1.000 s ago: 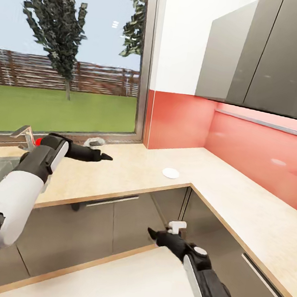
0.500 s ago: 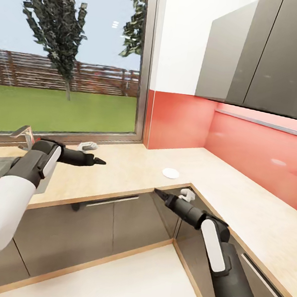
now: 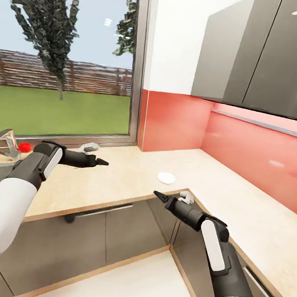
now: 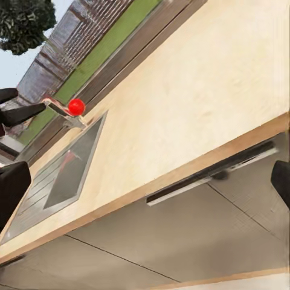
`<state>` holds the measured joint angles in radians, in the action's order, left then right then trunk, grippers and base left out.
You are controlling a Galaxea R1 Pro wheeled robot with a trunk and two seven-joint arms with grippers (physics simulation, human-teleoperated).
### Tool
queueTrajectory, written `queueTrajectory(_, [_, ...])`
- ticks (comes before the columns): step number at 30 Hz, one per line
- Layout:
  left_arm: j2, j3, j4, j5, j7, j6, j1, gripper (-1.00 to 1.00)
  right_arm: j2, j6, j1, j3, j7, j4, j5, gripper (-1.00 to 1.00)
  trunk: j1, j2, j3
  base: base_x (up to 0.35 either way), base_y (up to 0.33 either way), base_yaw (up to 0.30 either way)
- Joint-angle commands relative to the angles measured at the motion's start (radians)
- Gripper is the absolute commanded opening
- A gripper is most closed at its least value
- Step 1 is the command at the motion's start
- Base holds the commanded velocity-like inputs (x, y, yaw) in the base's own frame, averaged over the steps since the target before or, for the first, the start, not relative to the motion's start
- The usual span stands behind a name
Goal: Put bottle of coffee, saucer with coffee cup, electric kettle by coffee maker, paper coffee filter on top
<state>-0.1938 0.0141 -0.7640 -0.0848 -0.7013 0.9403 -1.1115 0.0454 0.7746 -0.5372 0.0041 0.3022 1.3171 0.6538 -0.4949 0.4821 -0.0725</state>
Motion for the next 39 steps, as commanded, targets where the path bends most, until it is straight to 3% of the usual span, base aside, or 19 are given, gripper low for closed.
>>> queueTrajectory(1, [-0.001,0.002,-0.001,-0.01,0.003,0.007,-0.001,1.0,0.001,0.004,-0.001,-0.001,0.003,0.0,-0.002,1.0,-0.001,0.002,-0.002,0.332,0.0,-0.248])
queueTrajectory(17, [0.002,0.001,0.0,-0.017,0.003,0.005,0.029,1.0,0.001,0.006,-0.001,-0.001,0.003,0.0,-0.009,1.0,-0.001,0.002,-0.002,0.317,-0.047,-0.077])
queueTrajectory(39, [0.004,0.0,0.0,-0.021,0.003,0.002,0.067,1.0,-0.001,0.006,0.0,0.0,-0.029,-0.002,-0.013,1.0,-0.001,0.002,-0.002,0.048,-0.003,-0.079])
